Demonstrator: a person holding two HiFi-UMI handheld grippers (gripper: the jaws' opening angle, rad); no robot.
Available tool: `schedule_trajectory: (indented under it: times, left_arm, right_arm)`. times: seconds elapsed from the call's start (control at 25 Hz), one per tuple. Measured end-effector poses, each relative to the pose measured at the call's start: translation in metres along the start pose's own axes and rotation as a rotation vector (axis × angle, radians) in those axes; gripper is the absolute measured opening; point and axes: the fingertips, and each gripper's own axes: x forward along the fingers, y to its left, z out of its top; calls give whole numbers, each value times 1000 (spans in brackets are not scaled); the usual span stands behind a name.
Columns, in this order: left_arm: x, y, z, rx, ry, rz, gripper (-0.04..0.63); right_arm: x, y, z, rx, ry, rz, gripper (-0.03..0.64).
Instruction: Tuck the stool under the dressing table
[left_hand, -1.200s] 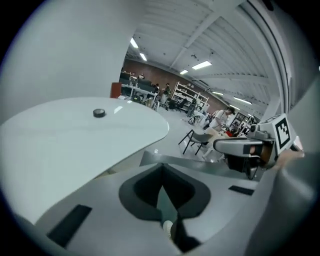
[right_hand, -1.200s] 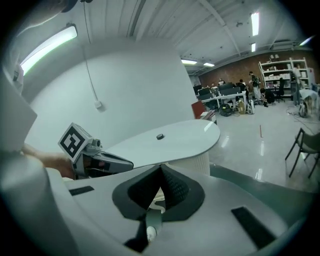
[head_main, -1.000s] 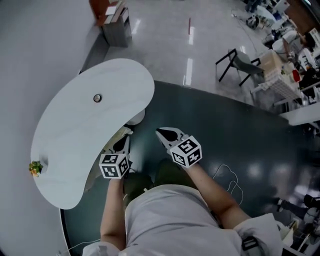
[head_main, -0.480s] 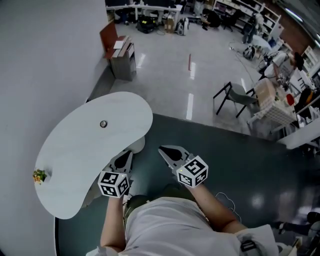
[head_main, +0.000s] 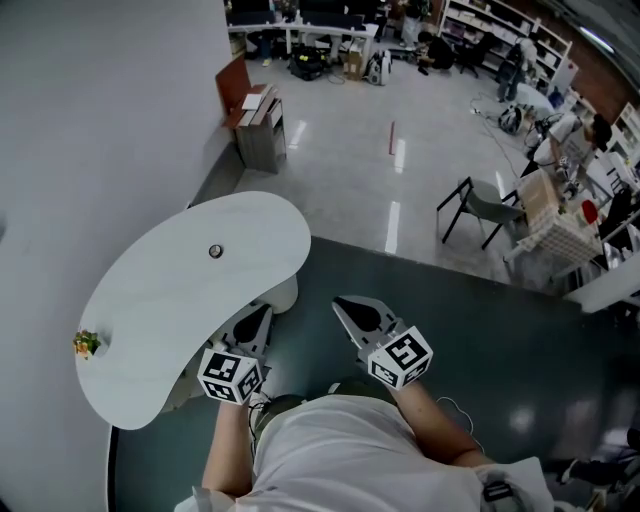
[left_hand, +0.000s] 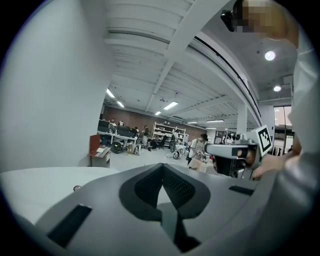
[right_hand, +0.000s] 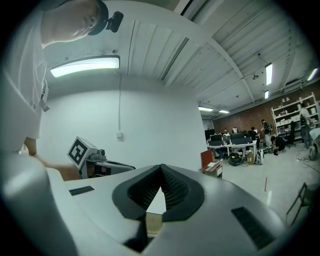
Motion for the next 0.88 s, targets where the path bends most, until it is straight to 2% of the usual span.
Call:
schedule_trajectory:
  times: [0.36,0.64,0.88]
  left_arm:
    - [-3,-20,2,31,-48,46,3]
    - [0,-22,-8,47,-20,66,3]
    - [-1,-25,-13,57,13,68,3]
  right_arm:
    - [-21,10,-3,-48,-17,25,9]
    - [-22,12,-19,-65,7,30,9]
    - [-27,4,-24,-22,10,9,9]
